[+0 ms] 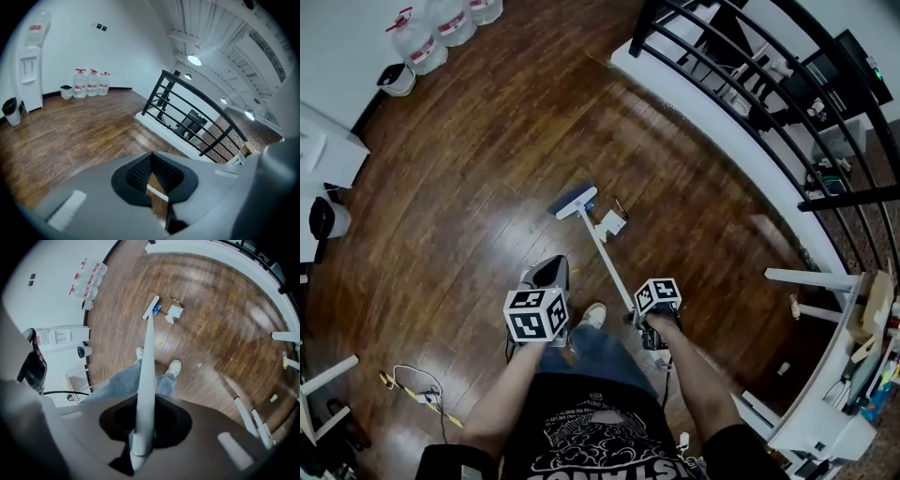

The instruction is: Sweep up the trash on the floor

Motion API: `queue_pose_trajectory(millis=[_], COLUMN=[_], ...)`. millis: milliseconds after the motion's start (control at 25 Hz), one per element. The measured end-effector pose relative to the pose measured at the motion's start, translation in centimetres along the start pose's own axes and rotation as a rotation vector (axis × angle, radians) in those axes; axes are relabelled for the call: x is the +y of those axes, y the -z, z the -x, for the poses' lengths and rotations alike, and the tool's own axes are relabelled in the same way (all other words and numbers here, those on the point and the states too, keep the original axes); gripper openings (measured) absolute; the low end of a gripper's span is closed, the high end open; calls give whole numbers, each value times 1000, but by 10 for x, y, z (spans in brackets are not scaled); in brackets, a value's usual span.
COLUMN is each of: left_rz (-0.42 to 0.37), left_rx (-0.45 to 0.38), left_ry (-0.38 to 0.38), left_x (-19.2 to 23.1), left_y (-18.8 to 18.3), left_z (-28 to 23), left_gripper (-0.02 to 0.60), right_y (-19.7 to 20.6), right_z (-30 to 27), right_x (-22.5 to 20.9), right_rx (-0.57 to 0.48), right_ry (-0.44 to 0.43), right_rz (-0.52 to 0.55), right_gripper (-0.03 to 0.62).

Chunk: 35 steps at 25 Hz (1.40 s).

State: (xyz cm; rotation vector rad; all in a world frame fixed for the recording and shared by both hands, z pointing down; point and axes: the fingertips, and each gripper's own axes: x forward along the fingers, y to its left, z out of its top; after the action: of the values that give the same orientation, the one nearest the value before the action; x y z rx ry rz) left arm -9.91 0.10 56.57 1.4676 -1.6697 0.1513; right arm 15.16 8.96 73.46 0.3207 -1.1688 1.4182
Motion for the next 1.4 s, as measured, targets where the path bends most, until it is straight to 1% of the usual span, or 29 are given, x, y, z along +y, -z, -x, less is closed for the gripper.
queue_pose_trajectory(millis=[240,480,600,800,920,1000,1120,1320,1400], left_rz=[-17,-26,-34,-55,-74,-90,-126,-232,-268], left_rx=[-8,-2,-2,-6,4,16,41,86,108], left_ry=[24,21,15,-4,-2,10,42,144,182], left_x=[-40,-54,-53,-45,-41,-41,-45,-57,-55], left_y=[20,38,40,37,37,36,34,28,23], left_z=[2,13,24,38,42,43,42,37,33], left_gripper=[5,5,5,5,5,5,5,5,5], right_y=[35,62,67,77,86,84,67,21,-1], right_z=[8,7,5,10,6,7,10,14,15], right_x=[-37,-59,-52,-25,-7,8,26,47,57], right_rx=[2,-6,-29,-95,-149,-190,-257,-368,-415], right_ry=[-8,-29,-48,-82,-120,-171,-243,-282,-320], right_rz=[-31,-69,-72,-15,-27,-62,-129,-257,-323], right_gripper=[52,51,51,51,51,51,51,52,51])
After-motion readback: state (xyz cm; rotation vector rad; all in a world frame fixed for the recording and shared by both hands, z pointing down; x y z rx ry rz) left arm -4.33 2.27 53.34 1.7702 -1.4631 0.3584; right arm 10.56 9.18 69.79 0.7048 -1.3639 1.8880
